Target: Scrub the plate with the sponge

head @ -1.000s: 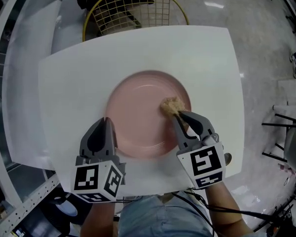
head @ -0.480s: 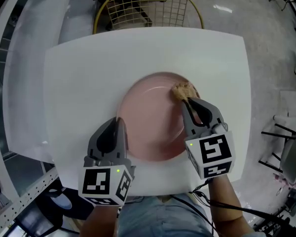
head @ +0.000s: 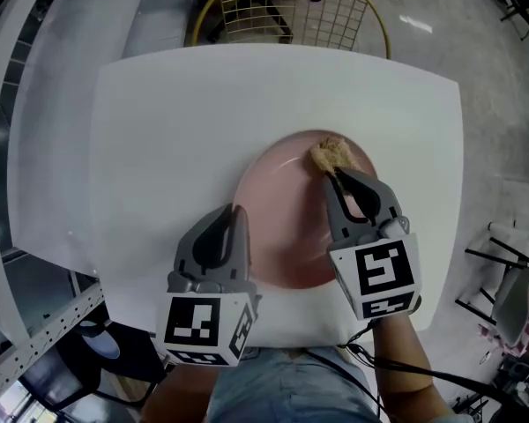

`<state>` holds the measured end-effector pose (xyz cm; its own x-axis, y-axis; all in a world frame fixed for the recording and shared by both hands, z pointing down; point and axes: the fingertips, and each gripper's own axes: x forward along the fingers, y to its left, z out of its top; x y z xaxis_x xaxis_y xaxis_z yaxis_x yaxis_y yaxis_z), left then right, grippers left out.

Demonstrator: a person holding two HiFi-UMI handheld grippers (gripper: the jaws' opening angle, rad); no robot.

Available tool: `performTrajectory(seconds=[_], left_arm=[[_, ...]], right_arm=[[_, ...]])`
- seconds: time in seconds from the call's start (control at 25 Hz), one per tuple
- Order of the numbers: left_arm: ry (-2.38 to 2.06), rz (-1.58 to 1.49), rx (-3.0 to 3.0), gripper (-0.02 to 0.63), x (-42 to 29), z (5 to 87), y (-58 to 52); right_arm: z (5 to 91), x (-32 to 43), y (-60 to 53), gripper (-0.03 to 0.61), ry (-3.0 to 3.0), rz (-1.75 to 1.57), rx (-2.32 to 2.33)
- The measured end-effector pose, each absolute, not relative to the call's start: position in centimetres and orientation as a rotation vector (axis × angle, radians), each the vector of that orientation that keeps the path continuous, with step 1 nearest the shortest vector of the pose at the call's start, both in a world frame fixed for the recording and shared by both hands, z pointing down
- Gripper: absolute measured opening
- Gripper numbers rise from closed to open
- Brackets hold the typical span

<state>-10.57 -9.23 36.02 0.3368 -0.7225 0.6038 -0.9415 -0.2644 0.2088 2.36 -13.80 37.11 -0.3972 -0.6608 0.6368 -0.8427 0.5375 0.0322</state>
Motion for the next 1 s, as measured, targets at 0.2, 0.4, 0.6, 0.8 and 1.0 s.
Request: performTrajectory(seconds=[0.2, 0.4, 0.6, 0.8, 1.0], left_arm=[[-1.454, 0.510, 2.064, 0.023, -10.6, 35.8, -9.5], [-1.457, 0.504, 2.055, 0.023, -10.8, 35.8, -9.5], [-1.465, 0.506, 2.054, 0.023, -11.0, 35.9, -9.6], [-1.462, 0.513, 2.061, 0.023, -10.8, 35.8, -9.4], [-1.454, 0.521, 2.068, 0.023, -10.7, 35.9, -9.3]], right_arm=[[36.4, -0.1, -13.7, 0.037, -2.226, 0.346, 1.143], [35.9, -2.3, -13.0, 0.037, -2.282, 0.320, 1.067], [35.5, -3.8, -11.8, 0.037, -2.322, 0.313, 0.975], [35.3, -4.9, -10.2, 0.037, -2.354, 0.307, 0.909], [35.2, -5.9, -8.4, 0.037, -2.392, 0.307, 0.838]])
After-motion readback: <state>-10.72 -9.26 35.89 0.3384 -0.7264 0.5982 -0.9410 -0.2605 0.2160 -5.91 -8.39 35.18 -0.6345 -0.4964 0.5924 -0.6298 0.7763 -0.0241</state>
